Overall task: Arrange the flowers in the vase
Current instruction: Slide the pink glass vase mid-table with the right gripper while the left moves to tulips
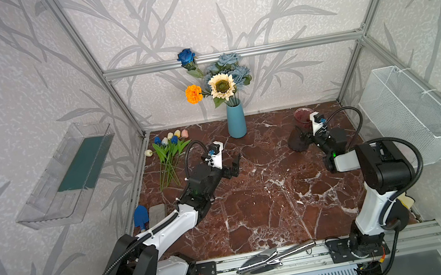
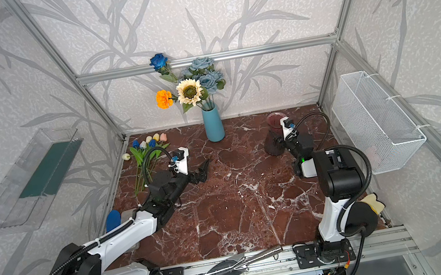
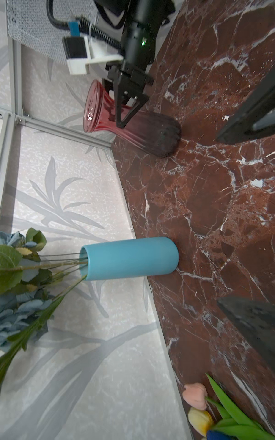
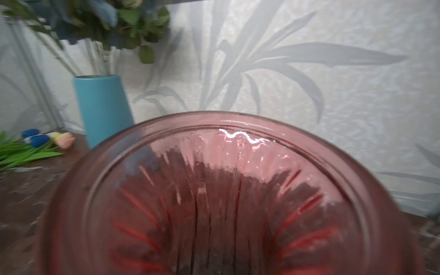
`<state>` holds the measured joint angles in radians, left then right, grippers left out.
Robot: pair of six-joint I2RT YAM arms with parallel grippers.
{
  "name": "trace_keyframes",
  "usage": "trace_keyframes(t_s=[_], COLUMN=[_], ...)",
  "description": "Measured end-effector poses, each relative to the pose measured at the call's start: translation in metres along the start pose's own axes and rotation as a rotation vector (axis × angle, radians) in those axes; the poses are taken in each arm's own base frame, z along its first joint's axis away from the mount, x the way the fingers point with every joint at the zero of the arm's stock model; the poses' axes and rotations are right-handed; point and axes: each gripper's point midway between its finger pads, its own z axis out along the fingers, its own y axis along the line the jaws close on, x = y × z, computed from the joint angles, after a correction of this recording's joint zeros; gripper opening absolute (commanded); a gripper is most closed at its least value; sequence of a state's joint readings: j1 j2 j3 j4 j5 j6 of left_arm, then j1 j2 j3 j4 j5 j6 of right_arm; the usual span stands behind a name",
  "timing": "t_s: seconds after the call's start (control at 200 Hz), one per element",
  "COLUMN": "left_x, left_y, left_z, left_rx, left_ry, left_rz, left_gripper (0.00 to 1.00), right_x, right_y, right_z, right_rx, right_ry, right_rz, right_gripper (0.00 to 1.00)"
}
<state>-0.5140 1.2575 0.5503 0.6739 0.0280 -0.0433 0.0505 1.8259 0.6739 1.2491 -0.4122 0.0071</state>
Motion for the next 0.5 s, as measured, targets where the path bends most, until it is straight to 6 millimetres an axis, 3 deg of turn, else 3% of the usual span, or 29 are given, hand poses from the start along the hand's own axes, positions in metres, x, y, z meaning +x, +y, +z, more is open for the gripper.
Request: trace_keyframes(t_s=[0.18, 0.335, 0.41, 0.5], left_x=[0.007, 0.002, -0.001, 0.000], left_y=[0.023, 0.048, 0.062, 0.081], left_z=[-0.006, -0.013, -0.018, -0.024], left_rx=[-0.096, -0.188, -0.235, -0.296], left_ry=[0.009, -0.007, -0.015, -0.008], left_rz=[0.000, -0.017, -0.036, -0.066], left_gripper=[0.99, 0.99, 0.99, 0.99], right_x=[0.001, -0.002, -0.004, -0.003], right_y=[0.119, 0.205, 0.229, 0.243], right_z=[0.004, -0.009, -0.016, -0.021], right_rx=[-0.264, -0.462, -0.532, -0.570], right_ry=[0.008, 0.012, 0.009, 0.024], right_rz=[-0.036, -0.073, -0.074, -0.092], right_gripper=[0.24, 0.24, 0.24, 0.25])
